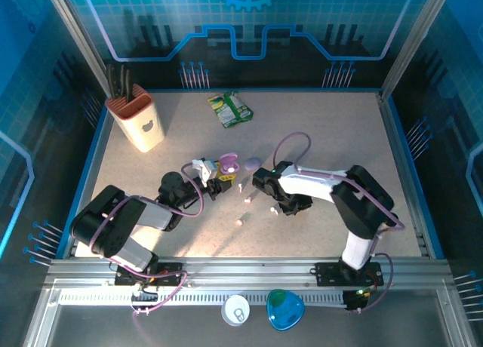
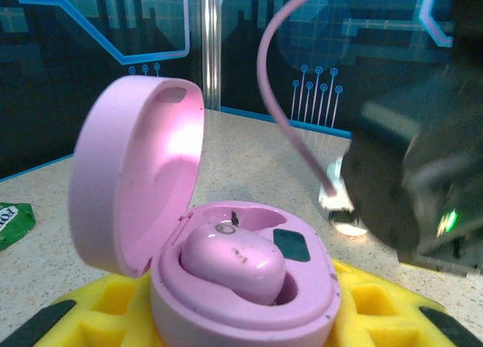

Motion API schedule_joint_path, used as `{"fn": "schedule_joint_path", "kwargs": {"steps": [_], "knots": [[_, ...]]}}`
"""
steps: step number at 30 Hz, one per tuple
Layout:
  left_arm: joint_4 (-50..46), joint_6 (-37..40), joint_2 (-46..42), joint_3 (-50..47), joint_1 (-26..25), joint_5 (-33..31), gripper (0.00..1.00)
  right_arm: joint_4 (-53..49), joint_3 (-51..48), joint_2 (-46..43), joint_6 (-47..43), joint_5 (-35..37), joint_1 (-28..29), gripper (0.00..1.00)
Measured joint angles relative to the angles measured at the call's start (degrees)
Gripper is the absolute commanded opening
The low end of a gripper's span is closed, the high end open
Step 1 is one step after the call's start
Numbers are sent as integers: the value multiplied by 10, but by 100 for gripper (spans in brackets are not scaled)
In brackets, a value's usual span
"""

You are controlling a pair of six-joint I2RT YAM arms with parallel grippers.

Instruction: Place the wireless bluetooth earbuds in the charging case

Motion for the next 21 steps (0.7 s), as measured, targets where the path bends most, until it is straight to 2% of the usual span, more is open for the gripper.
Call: {"fn": "schedule_joint_path", "kwargs": {"steps": [5, 10, 14, 21], "knots": [[0, -1, 0, 0, 0, 16, 36, 41, -2, -135, -41, -49, 0, 18], [0, 0, 0, 0, -2, 39, 36, 104, -2, -248, -101, -144, 0, 18], [0, 0, 1, 0, -9, 73, 36, 148, 2, -288, -140, -233, 0, 19], [0, -14, 12, 16, -24, 155, 35, 226, 21, -293, -181, -379, 0, 18]]}}
